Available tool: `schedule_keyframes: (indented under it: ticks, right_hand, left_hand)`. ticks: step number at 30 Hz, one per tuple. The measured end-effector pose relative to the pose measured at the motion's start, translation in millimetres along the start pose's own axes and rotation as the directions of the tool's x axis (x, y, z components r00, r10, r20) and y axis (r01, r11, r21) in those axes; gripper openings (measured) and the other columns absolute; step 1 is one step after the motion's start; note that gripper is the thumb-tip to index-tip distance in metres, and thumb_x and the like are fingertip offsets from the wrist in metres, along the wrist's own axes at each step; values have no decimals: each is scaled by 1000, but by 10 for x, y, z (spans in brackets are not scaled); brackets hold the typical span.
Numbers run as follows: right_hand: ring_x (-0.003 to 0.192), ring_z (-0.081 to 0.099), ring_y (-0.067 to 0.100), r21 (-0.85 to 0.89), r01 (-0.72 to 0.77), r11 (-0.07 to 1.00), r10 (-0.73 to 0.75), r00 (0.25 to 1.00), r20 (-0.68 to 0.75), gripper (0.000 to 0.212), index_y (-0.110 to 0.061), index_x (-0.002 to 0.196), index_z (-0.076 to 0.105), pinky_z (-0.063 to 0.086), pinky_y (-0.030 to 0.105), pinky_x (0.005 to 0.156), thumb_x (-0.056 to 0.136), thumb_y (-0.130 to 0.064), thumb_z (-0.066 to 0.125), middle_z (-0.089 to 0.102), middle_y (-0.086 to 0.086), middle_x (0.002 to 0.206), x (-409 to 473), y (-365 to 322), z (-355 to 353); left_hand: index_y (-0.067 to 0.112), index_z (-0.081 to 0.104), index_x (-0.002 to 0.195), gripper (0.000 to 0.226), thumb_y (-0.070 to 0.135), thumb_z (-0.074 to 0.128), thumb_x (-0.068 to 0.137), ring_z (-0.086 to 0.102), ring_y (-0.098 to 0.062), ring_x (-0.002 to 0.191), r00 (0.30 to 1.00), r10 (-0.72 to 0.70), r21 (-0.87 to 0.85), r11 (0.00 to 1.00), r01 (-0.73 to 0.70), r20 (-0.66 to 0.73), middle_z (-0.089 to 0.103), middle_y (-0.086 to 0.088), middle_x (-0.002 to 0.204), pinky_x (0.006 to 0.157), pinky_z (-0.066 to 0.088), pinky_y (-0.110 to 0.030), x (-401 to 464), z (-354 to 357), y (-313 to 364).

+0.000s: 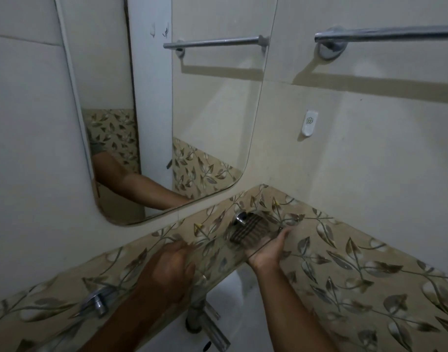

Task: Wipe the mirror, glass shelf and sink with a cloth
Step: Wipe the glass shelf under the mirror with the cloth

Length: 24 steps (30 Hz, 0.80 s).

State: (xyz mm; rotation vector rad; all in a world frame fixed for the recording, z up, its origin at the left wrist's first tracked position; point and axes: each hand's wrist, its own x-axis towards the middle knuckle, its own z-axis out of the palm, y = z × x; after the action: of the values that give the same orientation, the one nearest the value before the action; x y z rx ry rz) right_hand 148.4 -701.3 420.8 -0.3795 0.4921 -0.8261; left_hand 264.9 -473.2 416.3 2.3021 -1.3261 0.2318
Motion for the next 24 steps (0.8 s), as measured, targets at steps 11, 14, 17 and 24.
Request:
schedule_keyframes:
  ticks: [11,14,17,24]
  right_hand:
    - [118,57,0,-190,-212,959,268,897,351,89,-39,153,23,33,63,104,80,-32,75,60,-42,114,-1057,1250,-269]
    - [100,32,-40,-371,-121,921,277,872,403,91,-60,139,17,-20,8,103,82,-15,73,50,-53,114,-1203,1259,-569]
    - [140,42,24,-88,-203,975,221,925,309,92,-21,146,47,6,47,123,72,-74,62,50,2,149,-1281,876,-369]
    - [123,60,37,-90,-278,956,289,945,152,87,-12,132,63,45,48,105,86,-80,35,62,17,135,-1860,1157,279]
  left_hand:
    - [17,66,109,34,37,51,87,58,-22,102,998,55,-14,998,-55,21,65,-2,107,91,47,-33,-131,-251,177]
    - [15,65,108,33,36,50,87,57,-21,103,997,71,-12,997,-71,19,64,-3,108,91,45,-32,-188,-310,191]
    - [18,65,106,26,31,54,86,56,-19,96,996,90,-7,996,-90,-17,63,-1,102,84,45,-29,-272,-389,161]
    - [17,66,107,27,33,57,87,55,-18,96,997,64,-35,997,-66,-45,64,-1,103,87,47,-32,-483,-521,208]
